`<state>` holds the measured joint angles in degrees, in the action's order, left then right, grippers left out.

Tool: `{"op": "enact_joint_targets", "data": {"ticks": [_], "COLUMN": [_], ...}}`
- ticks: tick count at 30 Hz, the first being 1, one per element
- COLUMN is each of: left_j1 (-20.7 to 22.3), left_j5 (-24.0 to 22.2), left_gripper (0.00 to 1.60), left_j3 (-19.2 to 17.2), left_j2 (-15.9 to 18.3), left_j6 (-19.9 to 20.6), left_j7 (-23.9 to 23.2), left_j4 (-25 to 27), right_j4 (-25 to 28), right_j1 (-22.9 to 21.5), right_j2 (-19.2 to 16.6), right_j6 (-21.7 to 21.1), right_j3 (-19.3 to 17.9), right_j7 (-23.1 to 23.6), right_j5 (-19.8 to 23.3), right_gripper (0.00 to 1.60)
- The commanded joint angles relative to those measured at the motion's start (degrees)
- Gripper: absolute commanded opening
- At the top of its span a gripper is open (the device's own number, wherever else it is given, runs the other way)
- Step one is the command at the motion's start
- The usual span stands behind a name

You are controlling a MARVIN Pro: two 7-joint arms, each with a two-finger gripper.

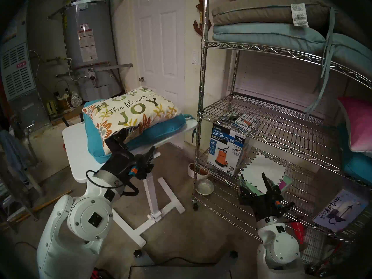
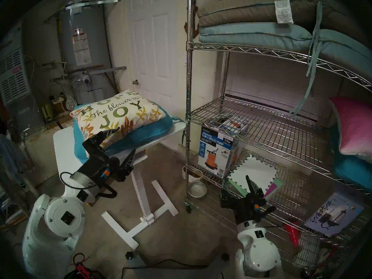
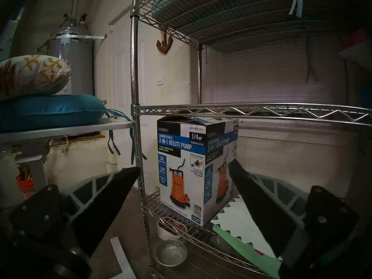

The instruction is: Put cushion on the shelf

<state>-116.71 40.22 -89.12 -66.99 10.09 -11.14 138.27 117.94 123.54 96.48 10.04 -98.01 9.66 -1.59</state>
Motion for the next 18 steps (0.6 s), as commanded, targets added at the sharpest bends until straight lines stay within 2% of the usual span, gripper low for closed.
{"op": "enact_joint_targets", "data": {"ticks": [1,8,13,18], "left_j1": [-5.4,-7.7,-9.6,-12.1], "left_j5": [1.3,-0.1,-5.0,-9.8], "left_gripper": [1.6,1.6,1.6,1.6], "left_j3": [0.0,1.7,2.5,1.6], "left_j2": [-0.5,-2.1,-4.2,-5.6], "left_j6": [-2.6,-5.8,-9.5,-13.5], "left_j7": [4.1,7.4,9.9,13.0], "left_j4": [1.7,1.7,1.7,1.7], "right_j4": [1.2,1.1,1.0,1.0], "right_j1": [-0.2,-0.2,-0.3,-0.3], "right_j2": [0.0,0.0,0.0,0.0], "right_j6": [0.2,0.2,0.3,0.3], "right_j3": [0.0,0.0,0.0,0.0], "right_j7": [0.0,0.0,0.0,0.0], "right_j5": [0.1,0.1,0.1,0.1], "right_gripper": [1.6,1.6,1.6,1.6]}}
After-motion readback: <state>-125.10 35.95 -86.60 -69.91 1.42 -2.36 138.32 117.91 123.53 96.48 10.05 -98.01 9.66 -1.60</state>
